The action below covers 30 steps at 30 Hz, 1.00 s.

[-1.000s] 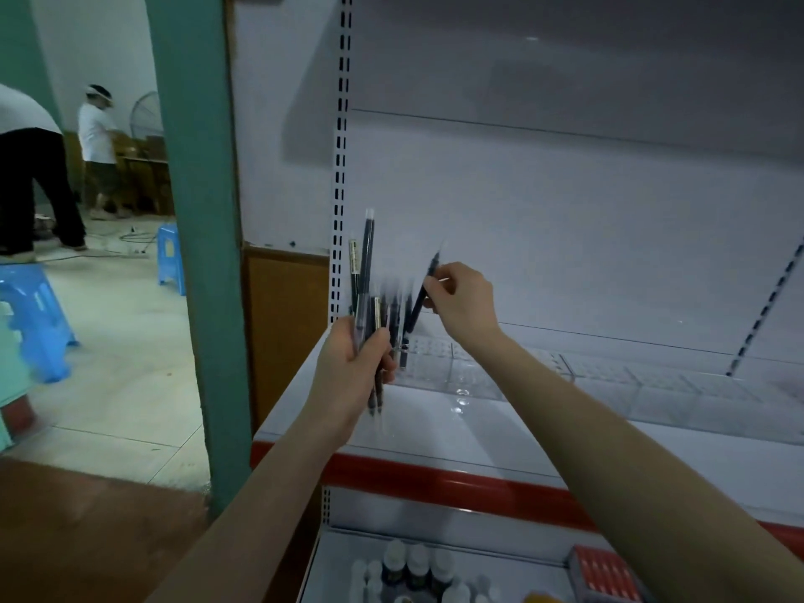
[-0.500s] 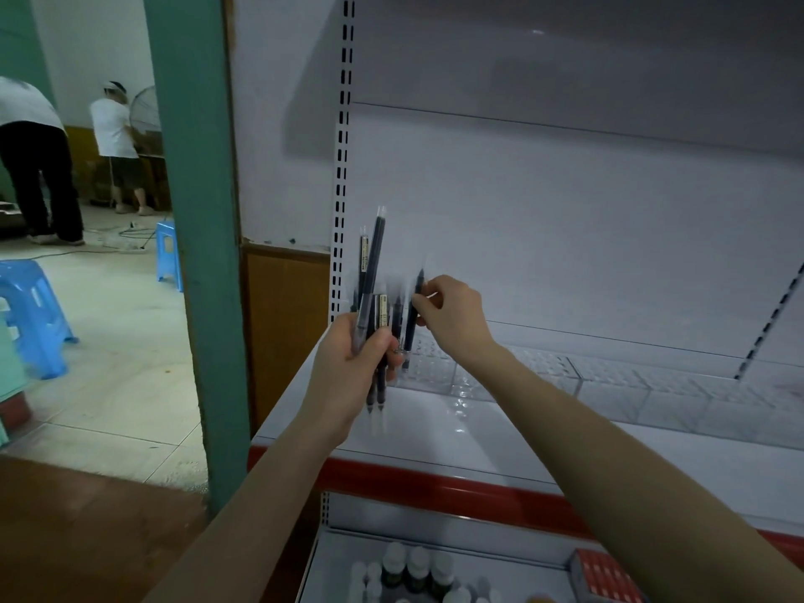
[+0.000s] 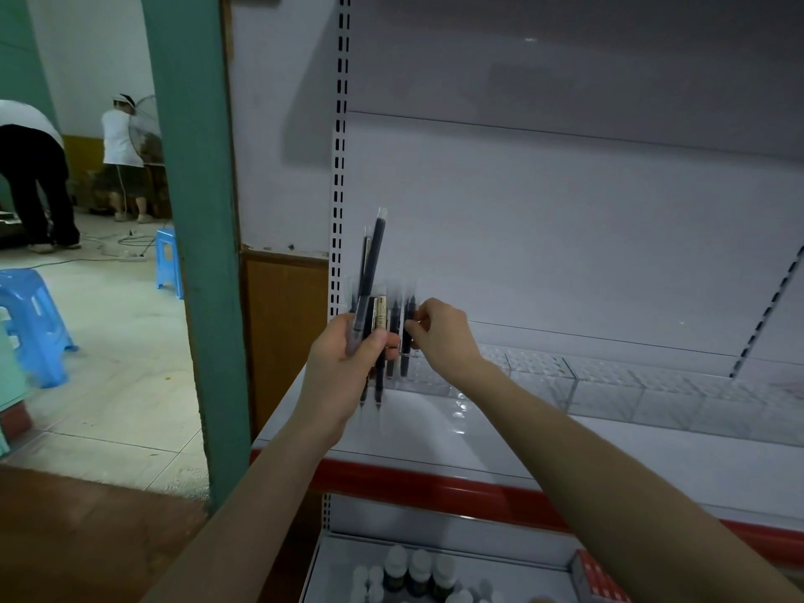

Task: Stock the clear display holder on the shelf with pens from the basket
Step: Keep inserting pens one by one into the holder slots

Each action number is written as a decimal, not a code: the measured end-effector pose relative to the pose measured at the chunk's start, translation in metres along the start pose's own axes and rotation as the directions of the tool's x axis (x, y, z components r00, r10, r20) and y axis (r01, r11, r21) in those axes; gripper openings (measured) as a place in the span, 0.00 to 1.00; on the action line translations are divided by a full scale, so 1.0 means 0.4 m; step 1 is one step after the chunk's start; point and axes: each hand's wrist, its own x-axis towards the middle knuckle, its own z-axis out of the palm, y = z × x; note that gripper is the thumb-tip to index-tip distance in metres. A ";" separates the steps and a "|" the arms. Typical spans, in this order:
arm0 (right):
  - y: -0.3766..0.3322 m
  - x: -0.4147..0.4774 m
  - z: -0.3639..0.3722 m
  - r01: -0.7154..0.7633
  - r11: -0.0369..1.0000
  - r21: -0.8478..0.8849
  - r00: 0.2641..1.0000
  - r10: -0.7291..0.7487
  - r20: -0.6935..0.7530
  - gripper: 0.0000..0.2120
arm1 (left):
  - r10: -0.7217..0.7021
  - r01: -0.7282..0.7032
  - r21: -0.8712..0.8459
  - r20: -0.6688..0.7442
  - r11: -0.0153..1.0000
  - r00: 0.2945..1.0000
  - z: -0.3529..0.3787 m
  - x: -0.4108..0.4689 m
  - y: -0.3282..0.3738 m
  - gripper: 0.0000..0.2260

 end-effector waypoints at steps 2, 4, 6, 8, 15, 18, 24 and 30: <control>0.002 -0.004 0.005 -0.015 1.000 -0.021 1.000 0.016 0.011 0.10 | -0.004 0.004 -0.005 -0.006 1.000 1.000 0.001 -0.001 -0.001 0.05; 0.002 -0.003 0.005 -0.037 0.999 0.000 0.999 0.037 0.010 0.11 | -0.013 0.012 -0.013 -0.017 1.000 1.000 0.002 -0.001 -0.003 0.05; 0.003 -0.001 0.002 -0.057 0.998 0.031 0.998 0.057 0.025 0.12 | -0.033 0.033 -0.018 -0.027 0.999 0.999 0.002 -0.001 -0.008 0.04; 0.003 -0.008 -0.007 -0.085 0.994 0.072 0.995 0.082 0.049 0.15 | -0.076 0.075 -0.043 -0.027 0.996 0.997 0.002 -0.001 -0.013 0.03; -0.014 -0.140 -0.103 -0.024 0.857 0.515 0.998 0.049 -0.034 0.05 | -0.183 0.174 -0.217 -0.020 0.960 0.983 0.012 -0.006 -0.007 0.05; -0.015 -0.213 -0.121 0.002 0.875 0.485 0.999 -0.019 0.029 0.07 | -0.163 0.159 -0.199 -0.007 0.967 0.987 0.030 -0.015 0.006 0.04; -0.018 -0.246 -0.141 -0.013 0.862 0.507 1.000 0.009 0.011 0.08 | -0.122 0.121 -0.204 0.010 0.971 0.993 0.051 -0.040 0.029 0.04; -0.011 -0.279 -0.141 -0.099 0.845 0.525 0.961 -0.055 0.270 0.04 | -0.113 0.098 -0.260 -0.041 0.961 0.993 0.063 -0.034 0.048 0.04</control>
